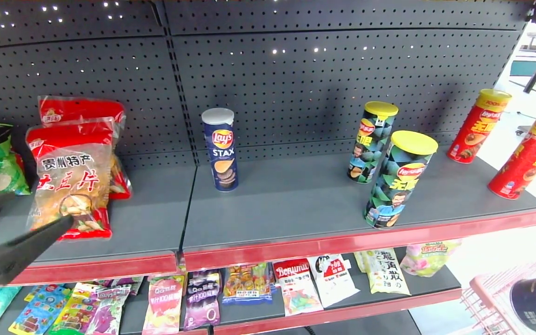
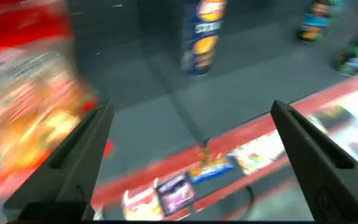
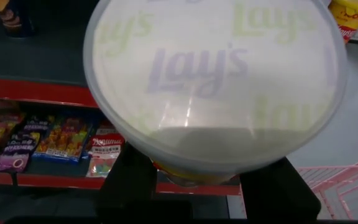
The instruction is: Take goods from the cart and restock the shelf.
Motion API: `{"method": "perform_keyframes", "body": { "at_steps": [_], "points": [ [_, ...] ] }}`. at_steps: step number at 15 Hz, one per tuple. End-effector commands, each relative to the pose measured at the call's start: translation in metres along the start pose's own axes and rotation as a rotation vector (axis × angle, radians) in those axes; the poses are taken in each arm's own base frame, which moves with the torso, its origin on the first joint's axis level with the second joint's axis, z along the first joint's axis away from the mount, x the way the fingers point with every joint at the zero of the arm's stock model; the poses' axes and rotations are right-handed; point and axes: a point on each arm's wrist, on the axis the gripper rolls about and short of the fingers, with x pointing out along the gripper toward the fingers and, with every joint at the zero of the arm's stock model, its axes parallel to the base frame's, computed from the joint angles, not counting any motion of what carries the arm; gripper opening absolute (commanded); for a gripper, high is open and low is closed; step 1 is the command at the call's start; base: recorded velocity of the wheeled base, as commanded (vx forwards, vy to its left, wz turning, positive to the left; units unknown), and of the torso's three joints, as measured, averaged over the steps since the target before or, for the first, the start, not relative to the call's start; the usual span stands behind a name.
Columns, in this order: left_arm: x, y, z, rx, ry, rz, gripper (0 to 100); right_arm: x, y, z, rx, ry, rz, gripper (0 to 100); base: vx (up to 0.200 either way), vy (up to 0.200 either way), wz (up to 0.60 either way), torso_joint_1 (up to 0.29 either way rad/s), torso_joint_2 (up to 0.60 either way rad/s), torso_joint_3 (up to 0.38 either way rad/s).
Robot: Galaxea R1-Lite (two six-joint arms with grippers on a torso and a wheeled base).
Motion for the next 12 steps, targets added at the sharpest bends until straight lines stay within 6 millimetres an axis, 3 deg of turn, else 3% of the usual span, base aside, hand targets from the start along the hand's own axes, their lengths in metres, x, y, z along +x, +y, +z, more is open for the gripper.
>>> {"method": "perform_keyframes", "body": {
  "at_steps": [1, 4, 8, 12],
  "points": [
    [0.157, 0.045, 0.024, 0.062, 0.079, -0.315, 100, 0.003, 0.0, 0.002, -0.003, 0.014, 0.002, 0, 0.0, 0.0, 0.0, 0.0, 0.0, 0.0],
    [0.215, 0.057, 0.025, 0.172, 0.061, -0.392, 100, 0.003, 0.0, 0.002, -0.003, 0.014, -0.001, 0, 0.0, 0.0, 0.0, 0.0, 0.0, 0.0],
    [0.264, 0.063, 0.03, 0.256, -0.014, -0.488, 100, 0.002, 0.0, 0.001, 0.002, 0.018, -0.016, 0, 0.0, 0.0, 0.0, 0.0, 0.0, 0.0],
    [0.279, 0.065, 0.025, 0.277, -0.032, -0.56, 100, 0.004, 0.0, 0.0, -0.001, 0.034, -0.029, 0, 0.0, 0.0, 0.0, 0.0, 0.0, 0.0]
  ]
}}
